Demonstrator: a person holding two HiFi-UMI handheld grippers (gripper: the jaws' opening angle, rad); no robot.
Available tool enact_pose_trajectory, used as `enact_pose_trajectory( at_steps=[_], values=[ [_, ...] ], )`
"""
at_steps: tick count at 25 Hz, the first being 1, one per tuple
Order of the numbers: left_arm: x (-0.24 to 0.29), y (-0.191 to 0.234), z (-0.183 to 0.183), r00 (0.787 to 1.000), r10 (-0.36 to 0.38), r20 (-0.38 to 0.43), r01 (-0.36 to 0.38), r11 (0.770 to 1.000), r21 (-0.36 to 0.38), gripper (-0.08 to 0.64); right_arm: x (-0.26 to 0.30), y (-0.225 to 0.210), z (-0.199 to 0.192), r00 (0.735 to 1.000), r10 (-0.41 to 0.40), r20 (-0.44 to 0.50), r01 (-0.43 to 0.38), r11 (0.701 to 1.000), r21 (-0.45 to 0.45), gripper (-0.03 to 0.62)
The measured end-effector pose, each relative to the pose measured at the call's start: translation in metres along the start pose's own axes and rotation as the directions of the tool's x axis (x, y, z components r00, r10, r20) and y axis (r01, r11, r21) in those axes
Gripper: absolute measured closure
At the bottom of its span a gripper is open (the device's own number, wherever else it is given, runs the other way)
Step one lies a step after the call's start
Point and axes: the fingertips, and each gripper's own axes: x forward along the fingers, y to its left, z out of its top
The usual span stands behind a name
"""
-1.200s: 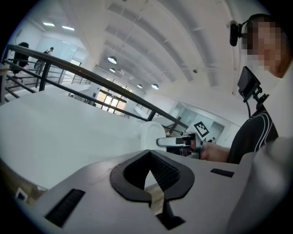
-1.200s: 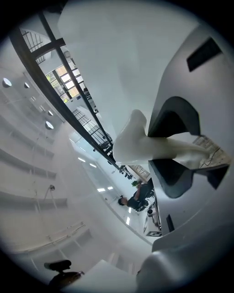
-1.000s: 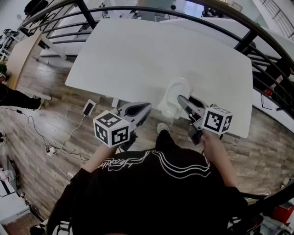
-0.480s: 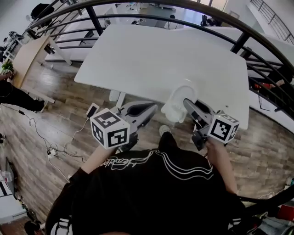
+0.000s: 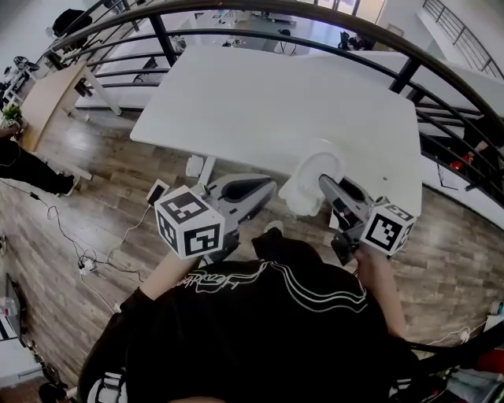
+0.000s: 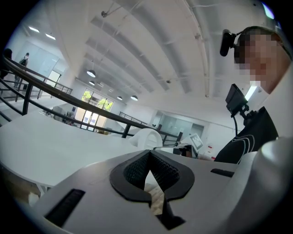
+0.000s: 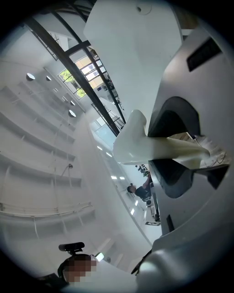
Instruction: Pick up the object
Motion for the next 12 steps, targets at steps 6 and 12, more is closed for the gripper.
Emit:
enact_pose_trajectory(
  at_steps=[6, 12],
  values=[
    [-0.001, 0.0017, 0.0051, 1.0, -0.003, 0.013, 0.003, 1.0, 0.012, 0.552, -0.0008, 0.0061, 0.004, 0.999, 0.037, 0.038, -0.037, 0.999, 0.013, 0.459],
    [-0.0003, 0.006, 0.0081, 1.0, 0.003, 0.005, -0.003, 1.0, 0.019, 0.552, -0.0026, 0.0076, 0.0043, 0.998, 0.028, 0.047, -0.029, 0.999, 0.02, 0.459]
  ],
)
